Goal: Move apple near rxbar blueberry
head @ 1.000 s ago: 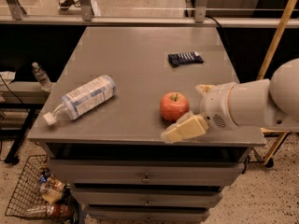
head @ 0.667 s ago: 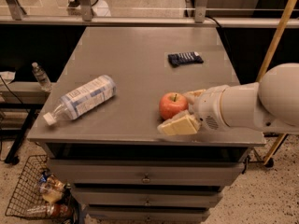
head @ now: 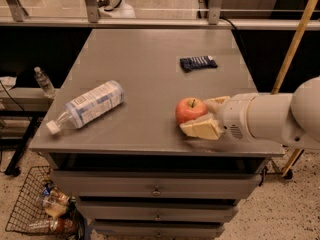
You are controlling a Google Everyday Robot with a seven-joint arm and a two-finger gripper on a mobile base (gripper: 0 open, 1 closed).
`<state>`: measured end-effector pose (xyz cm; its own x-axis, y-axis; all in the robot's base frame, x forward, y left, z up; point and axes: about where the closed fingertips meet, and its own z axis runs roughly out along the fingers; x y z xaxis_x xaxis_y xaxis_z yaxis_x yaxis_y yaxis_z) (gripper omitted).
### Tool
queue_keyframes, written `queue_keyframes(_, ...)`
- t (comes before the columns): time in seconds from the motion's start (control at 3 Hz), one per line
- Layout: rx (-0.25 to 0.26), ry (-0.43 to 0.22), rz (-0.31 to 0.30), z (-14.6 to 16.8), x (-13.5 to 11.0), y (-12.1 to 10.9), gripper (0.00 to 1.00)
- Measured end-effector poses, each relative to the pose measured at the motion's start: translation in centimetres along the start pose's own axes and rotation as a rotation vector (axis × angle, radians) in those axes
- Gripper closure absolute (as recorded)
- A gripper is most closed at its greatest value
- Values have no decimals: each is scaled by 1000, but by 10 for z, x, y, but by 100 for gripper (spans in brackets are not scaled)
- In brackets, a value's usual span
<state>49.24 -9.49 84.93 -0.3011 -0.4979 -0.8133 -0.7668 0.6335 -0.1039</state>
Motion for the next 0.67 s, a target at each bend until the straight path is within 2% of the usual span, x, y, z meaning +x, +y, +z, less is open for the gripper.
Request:
queue_keyframes(0.33,131,-32,29,-39,6,-36,95)
queue_keyframes(0.67,278,-32,58,-87,17,-77,100)
